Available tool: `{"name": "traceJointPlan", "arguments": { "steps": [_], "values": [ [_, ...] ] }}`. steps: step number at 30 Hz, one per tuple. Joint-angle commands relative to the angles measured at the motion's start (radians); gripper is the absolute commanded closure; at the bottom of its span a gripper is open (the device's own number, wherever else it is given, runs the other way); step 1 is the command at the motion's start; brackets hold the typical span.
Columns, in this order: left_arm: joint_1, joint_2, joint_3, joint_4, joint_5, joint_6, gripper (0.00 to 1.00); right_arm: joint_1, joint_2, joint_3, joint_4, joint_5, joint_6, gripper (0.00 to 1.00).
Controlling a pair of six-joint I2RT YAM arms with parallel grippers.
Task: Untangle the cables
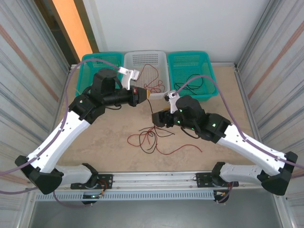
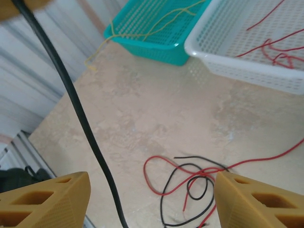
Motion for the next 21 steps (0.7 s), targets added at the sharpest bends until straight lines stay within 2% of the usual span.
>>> {"name": "traceJointPlan", "arguments": {
  "steps": [1,3,5,7,10,12,14,16,17,19,21],
  "values": [
    [0.019,-0.048,0.054,0.047,0.046,-0.033,1.0,0.031,0.037,0.037,0.039,-0.015,-0.033,0.37],
    [0.032,-0.055,0.062,0.047,0.05,-0.042,1.0,0.041,0.052,0.039,0.047,-0.003,-0.027,0.45],
    [0.049,-0.067,0.053,0.065,0.065,-0.06,1.0,0.043,0.062,0.04,0.052,0.0,-0.024,0.72],
    [0.063,-0.076,0.044,0.063,0.059,-0.064,1.0,0.044,0.064,0.05,0.042,0.016,-0.024,0.86],
    [0.096,-0.091,0.015,0.054,0.047,-0.077,1.0,0.045,0.05,0.059,0.032,0.04,-0.033,1.0],
    [0.115,-0.102,-0.011,0.055,0.045,-0.088,0.99,0.045,0.03,0.066,0.031,0.072,-0.04,1.0],
    [0.128,-0.113,-0.046,0.067,0.038,-0.094,0.79,0.037,0.011,0.075,0.032,0.106,-0.058,1.0],
    [0.13,-0.124,-0.089,0.084,0.027,-0.096,0.51,0.005,0.005,0.111,0.023,0.122,-0.081,1.0],
    [0.13,-0.126,-0.106,0.085,0.021,-0.094,0.42,-0.02,0.009,0.136,0.012,0.126,-0.087,1.0],
    [0.13,-0.126,-0.147,0.082,0.01,-0.093,0.35,-0.094,0.031,0.207,-0.02,0.116,-0.099,1.0],
    [0.13,-0.122,-0.193,0.079,-0.001,-0.097,0.34,-0.169,0.056,0.268,-0.029,0.092,-0.115,1.0]
  ]
}}
